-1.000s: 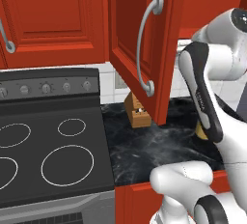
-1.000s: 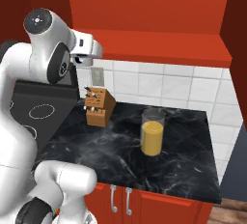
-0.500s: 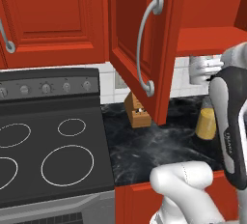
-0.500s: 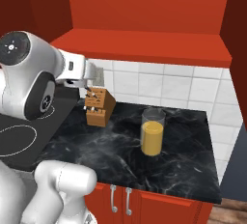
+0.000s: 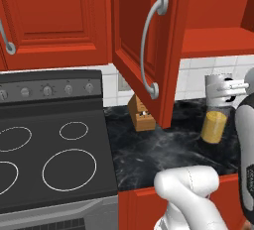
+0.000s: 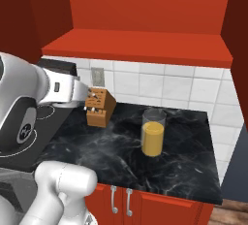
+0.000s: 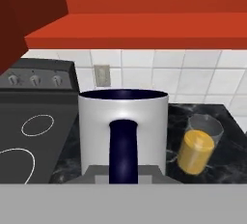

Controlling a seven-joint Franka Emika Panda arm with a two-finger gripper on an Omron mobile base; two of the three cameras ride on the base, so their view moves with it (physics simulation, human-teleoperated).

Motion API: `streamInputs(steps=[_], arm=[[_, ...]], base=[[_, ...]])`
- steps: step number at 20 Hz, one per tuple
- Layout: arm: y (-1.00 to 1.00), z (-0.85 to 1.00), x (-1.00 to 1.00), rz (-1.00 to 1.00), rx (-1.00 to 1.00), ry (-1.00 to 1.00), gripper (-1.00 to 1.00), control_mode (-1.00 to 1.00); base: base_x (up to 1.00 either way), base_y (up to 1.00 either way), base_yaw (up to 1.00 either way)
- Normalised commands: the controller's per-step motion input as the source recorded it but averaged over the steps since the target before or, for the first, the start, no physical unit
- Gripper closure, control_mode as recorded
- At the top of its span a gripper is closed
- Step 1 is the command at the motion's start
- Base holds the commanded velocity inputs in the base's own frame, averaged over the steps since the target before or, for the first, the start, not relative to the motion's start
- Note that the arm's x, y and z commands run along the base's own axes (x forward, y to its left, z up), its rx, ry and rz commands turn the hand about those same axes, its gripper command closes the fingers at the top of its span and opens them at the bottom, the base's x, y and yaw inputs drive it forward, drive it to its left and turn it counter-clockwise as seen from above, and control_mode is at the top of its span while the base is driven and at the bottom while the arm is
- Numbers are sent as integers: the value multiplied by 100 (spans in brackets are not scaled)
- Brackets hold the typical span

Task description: There is a tray on the dining counter. Grab the cup, mug, and pitcher and place them on the tray. The pitcher may be placed next to the tray if it cannot fit the tray.

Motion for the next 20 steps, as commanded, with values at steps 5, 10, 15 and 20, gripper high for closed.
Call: streamInputs(steps=[5,10,15,20], arm=[[0,-2,-38,-1,0,0,100,100],[0,0,0,0,0,0,100,100],[0,0,0,0,0,0,100,100],[0,0,0,0,0,0,100,100]], base=[[-40,0,-1],[-100,-22,-6],[-100,-34,-11],[-47,-45,-51]])
